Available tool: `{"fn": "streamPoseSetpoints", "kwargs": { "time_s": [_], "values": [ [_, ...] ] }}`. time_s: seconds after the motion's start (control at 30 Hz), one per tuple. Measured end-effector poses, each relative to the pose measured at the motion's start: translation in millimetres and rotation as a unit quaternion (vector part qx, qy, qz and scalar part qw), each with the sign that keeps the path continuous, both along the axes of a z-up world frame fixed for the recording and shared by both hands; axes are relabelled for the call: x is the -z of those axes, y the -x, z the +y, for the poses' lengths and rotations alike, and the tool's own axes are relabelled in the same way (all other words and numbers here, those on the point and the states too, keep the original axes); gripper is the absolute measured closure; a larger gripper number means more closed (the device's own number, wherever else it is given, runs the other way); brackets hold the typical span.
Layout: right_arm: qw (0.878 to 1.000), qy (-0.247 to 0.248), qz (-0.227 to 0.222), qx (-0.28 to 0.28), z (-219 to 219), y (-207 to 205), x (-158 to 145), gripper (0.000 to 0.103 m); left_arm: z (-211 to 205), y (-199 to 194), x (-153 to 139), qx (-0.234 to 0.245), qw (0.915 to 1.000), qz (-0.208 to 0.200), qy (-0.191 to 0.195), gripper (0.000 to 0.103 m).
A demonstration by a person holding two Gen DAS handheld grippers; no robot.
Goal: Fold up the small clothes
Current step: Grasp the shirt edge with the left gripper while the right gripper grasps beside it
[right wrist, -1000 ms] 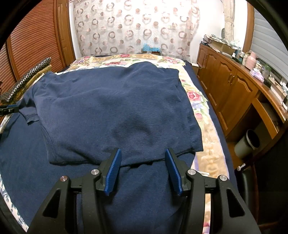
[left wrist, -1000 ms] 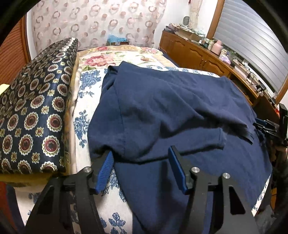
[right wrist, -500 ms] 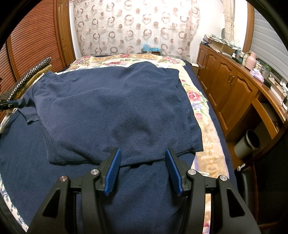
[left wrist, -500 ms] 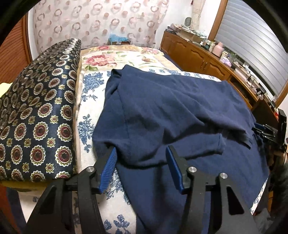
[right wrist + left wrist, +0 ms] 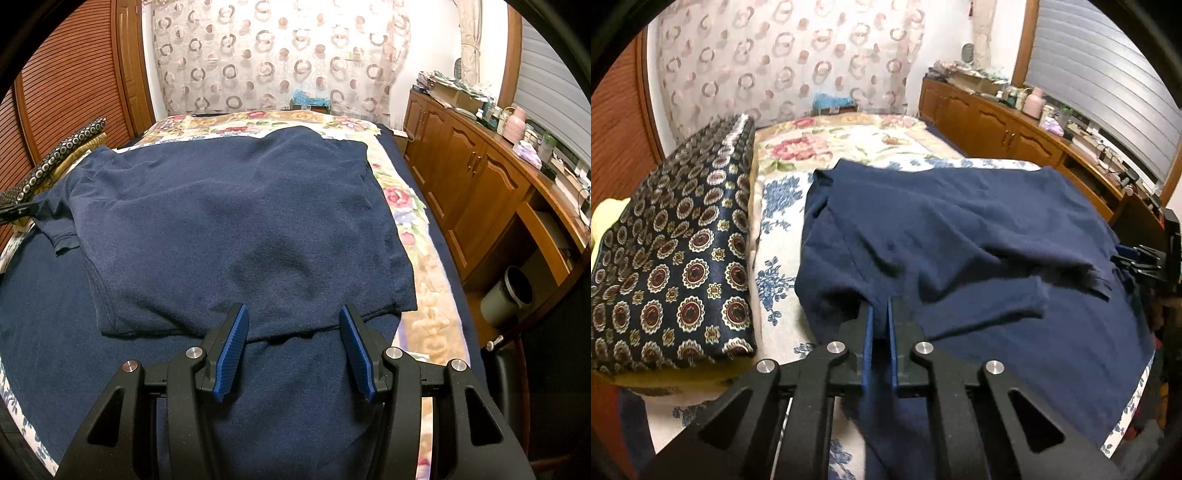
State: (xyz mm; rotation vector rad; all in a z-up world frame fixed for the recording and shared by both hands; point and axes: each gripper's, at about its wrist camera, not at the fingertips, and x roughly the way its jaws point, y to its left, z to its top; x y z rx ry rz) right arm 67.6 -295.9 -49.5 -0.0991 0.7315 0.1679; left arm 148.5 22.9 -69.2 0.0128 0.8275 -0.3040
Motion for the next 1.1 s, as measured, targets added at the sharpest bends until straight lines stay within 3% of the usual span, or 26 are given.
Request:
{"fn": "streamPoseSetpoints", "kwargs": {
  "time_s": [0.13, 0.33, 0.6, 0.87, 1.0, 1.07, 1.1],
  "values": [
    [1.000, -0.001, 0.000, 0.000, -1, 1, 0, 0.049, -4, 15, -19, 0.007, 0.9990, -0.040, 0.021, 0.096],
    [0.999, -0.028, -0.011, 0.016, -14, 10, -9, 0.050, -11, 30, -41, 0.018, 0.9972, -0.067, 0.027, 0.096],
    [0.997, -0.046, -0.008, 0.058, -38, 10, -8, 0.049, -1, 44, -44, 0.011, 0.9951, -0.081, 0.055, 0.096],
    [0.996, -0.039, 0.014, 0.076, -38, -24, -2, 0.050, 1, 51, -39, 0.009, 0.9956, -0.074, 0.057, 0.096],
    [0.995, -0.049, 0.020, 0.079, -40, -32, -1, 0.063, 2, 56, -37, 0.010, 0.9952, -0.075, 0.061, 0.096],
    [0.996, -0.047, 0.017, 0.070, -36, -33, -7, 0.085, 3, 58, -38, 0.012, 0.9949, -0.076, 0.064, 0.096],
    [0.997, -0.040, 0.012, 0.065, -33, -33, -10, 0.090, 3, 60, -39, 0.014, 0.9947, -0.078, 0.066, 0.096]
  ]
}}
